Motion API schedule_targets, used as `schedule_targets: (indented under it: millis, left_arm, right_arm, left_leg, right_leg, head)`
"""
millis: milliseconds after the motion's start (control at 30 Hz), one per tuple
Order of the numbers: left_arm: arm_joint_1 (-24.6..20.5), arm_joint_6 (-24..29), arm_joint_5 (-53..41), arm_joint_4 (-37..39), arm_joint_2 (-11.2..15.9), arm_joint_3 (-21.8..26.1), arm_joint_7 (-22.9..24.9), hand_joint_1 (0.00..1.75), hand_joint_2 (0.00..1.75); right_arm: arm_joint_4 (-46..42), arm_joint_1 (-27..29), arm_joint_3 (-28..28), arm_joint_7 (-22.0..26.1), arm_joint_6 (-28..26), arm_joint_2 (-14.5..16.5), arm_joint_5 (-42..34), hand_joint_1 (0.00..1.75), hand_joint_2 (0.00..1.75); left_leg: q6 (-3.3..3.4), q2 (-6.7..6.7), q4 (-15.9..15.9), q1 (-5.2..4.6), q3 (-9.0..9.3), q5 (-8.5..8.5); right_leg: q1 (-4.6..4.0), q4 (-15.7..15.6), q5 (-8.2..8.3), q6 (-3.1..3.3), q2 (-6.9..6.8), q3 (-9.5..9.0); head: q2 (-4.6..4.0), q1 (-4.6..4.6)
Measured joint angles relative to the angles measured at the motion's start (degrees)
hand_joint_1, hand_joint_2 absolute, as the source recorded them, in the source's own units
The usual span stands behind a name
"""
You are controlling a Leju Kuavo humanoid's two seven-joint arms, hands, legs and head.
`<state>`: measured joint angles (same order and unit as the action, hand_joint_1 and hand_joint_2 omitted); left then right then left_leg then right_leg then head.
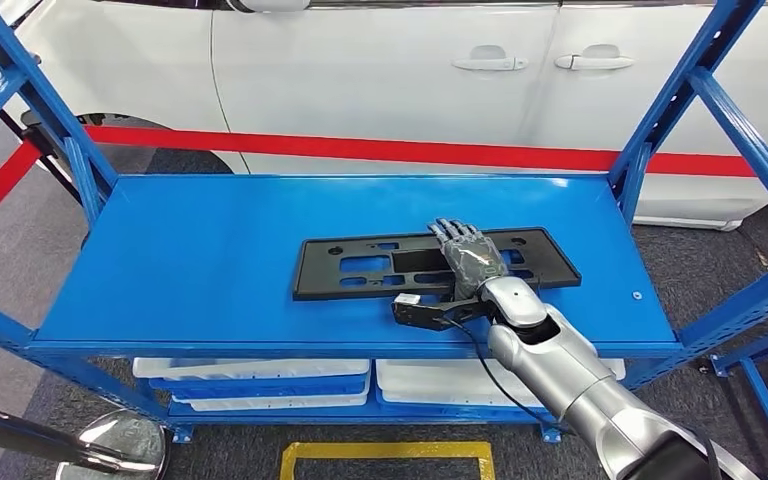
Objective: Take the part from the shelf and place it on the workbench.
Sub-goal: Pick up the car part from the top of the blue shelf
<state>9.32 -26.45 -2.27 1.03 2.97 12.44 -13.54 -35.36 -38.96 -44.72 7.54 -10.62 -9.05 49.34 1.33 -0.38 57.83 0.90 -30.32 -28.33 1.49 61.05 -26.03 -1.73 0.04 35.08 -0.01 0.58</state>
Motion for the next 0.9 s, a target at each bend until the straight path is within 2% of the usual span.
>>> schedule_targets:
  millis: [33, 100, 133, 167, 233, 333, 433, 533, 600, 800, 900]
  left_arm:
    - [0.05, -0.19, -0.03, 0.0, 0.02, -0.04, -0.18, 0.0, 0.0]
    - [0.04, -0.47, -0.08, 0.0, 0.03, -0.13, -0.42, 0.0, 0.0]
    - [0.06, -0.53, -0.08, 0.0, 0.03, -0.16, -0.42, 0.0, 0.0]
    - [0.06, -0.52, -0.07, 0.0, 0.04, -0.17, -0.39, 0.0, 0.0]
    - [0.09, -0.47, -0.01, 0.0, 0.1, -0.18, -0.31, 0.0, 0.0]
    - [0.1, -0.5, 0.1, 0.0, 0.25, -0.19, -0.36, 0.0, 0.0]
    - [0.06, -0.36, 0.33, 0.0, 0.27, -0.2, -0.19, 0.0, 0.0]
    - [0.03, -0.19, 0.48, 0.0, 0.26, -0.2, -0.01, 0.0, 0.0]
    - [0.03, -0.17, 0.53, 0.0, 0.26, -0.2, -0.06, 0.0, 0.0]
    - [0.22, -0.56, 0.78, 0.0, 0.26, -0.2, -0.65, 0.0, 0.0]
    - [0.36, -0.6, 1.04, 0.0, 0.26, -0.2, -0.84, 0.0, 1.31]
  right_arm:
    - [0.05, -0.05, -0.02, 0.11, -0.1, 0.0, 0.08, 0.4, 1.75]
    - [0.08, -0.11, -0.06, 0.28, -0.21, 0.03, 0.36, 1.19, 1.75]
    - [0.08, -0.11, -0.09, 0.27, -0.13, 0.15, 0.53, 1.53, 1.75]
    - [0.11, -0.11, -0.14, 0.26, 0.01, 0.29, 0.69, 1.59, 1.75]
    - [0.24, -0.09, -0.26, 0.26, 0.22, 0.57, 0.84, 1.6, 1.75]
    - [0.49, 0.01, -0.5, 0.55, 0.09, 0.68, 0.66, 1.61, 1.75]
    - [0.62, -0.02, -0.66, 0.81, -0.14, 0.75, 0.51, 1.61, 1.75]
    - [0.7, -0.09, -0.72, 0.85, -0.14, 0.78, 0.49, 1.67, 1.75]
    - [0.74, -0.07, -0.73, 0.92, -0.3, 0.78, 0.48, 1.7, 1.75]
    - [0.44, 0.36, -0.74, 1.48, -0.71, 0.44, -0.2, 1.75, 1.75]
    - [-0.42, 0.91, -0.74, 1.57, -0.7, 0.04, -0.37, 1.75, 1.75]
  left_leg:
    - [-0.44, 0.0, 0.11, -0.06, -0.02, -0.26]
    - [-1.02, 0.06, -0.06, 0.0, 0.17, -0.47]
    - [-0.77, 0.08, -0.24, 0.03, 0.38, -0.43]
    - [-0.25, 0.1, -0.39, 0.05, 0.63, -0.47]
    - [0.89, 0.07, -0.68, 0.03, 0.97, -0.38]
    - [1.06, 0.06, -0.91, 0.09, 1.17, -0.39]
    - [0.55, 0.07, -1.04, 0.26, 1.21, -0.32]
    - [-0.91, 0.07, -1.22, 0.41, 1.24, -0.35]
    - [-1.52, 0.08, -1.28, 0.44, 1.24, -0.37]
    - [-1.63, 0.12, -1.14, 0.29, 1.34, -0.4]
    - [-1.63, 0.13, -1.04, 0.25, 1.33, -0.4]
  right_leg:
    - [-0.19, -0.92, -0.12, 0.37, 0.08, -0.36]
    - [-0.41, -1.22, -0.44, 1.22, 0.31, -0.46]
    - [-0.42, -1.47, -0.43, 1.4, 0.4, -0.63]
    - [-0.37, -1.69, -0.39, 1.53, 0.47, -0.81]
    - [-0.36, -1.92, -0.42, 1.64, 0.51, -1.04]
    - [-0.57, -1.9, -0.59, 1.93, 0.52, -1.06]
    - [-0.8, -1.85, -0.67, 2.08, 0.51, -1.1]
    - [-0.88, -1.81, -0.68, 2.11, 0.51, -1.11]
    - [-0.87, -1.8, -0.68, 2.11, 0.51, -1.14]
    - [-0.73, -1.86, -0.59, 1.99, 0.52, -1.28]
    - [-0.69, -1.91, -0.54, 1.91, 0.52, -1.31]
  head:
    - [0.0, 0.01]
    - [0.01, 0.03]
    - [0.0, 0.02]
    - [0.0, 0.04]
    - [-0.01, 0.08]
    - [-0.01, 0.11]
    - [0.01, 0.11]
    - [0.01, 0.11]
    - [0.01, 0.11]
    - [-0.01, 0.1]
    - [0.0, 0.1]
